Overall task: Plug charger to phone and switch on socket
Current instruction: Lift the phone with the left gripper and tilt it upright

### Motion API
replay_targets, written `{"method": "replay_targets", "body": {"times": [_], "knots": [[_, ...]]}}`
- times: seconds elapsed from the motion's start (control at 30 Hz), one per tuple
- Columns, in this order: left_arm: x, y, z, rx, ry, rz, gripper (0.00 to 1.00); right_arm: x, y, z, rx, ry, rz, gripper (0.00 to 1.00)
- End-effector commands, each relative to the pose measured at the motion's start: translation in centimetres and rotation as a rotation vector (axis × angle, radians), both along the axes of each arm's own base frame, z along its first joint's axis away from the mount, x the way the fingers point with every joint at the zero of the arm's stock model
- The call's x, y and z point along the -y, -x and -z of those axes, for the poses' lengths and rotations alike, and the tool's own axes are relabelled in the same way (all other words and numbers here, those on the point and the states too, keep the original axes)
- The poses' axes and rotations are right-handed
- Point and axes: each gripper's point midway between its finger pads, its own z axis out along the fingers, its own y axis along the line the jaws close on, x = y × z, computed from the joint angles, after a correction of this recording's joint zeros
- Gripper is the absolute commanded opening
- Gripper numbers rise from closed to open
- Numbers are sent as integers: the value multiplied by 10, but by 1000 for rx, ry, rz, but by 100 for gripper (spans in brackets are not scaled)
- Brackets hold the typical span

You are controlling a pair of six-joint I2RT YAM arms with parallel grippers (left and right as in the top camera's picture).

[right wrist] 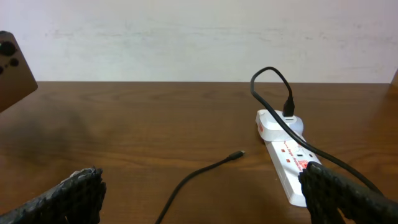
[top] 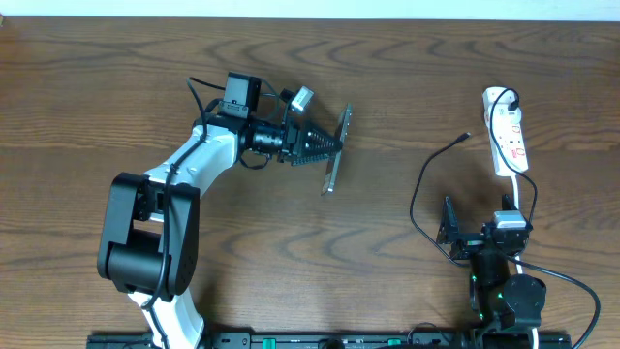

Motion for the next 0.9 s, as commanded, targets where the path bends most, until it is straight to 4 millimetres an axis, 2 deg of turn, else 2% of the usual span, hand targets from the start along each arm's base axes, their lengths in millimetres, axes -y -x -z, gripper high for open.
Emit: {"method": "replay_targets", "body": {"times": [0.0,0.37,0.87], "knots": [[0,0,-22,-125,63,18,53,-1,0,0,-1,-10,-2,99],[4,-14,-42,-208,80,5,53,-1,0,1,-1,-10,-2,99],[4,-14,-43,-414,51,-16,53,-1,0,1,-1,-10,-2,99]]}}
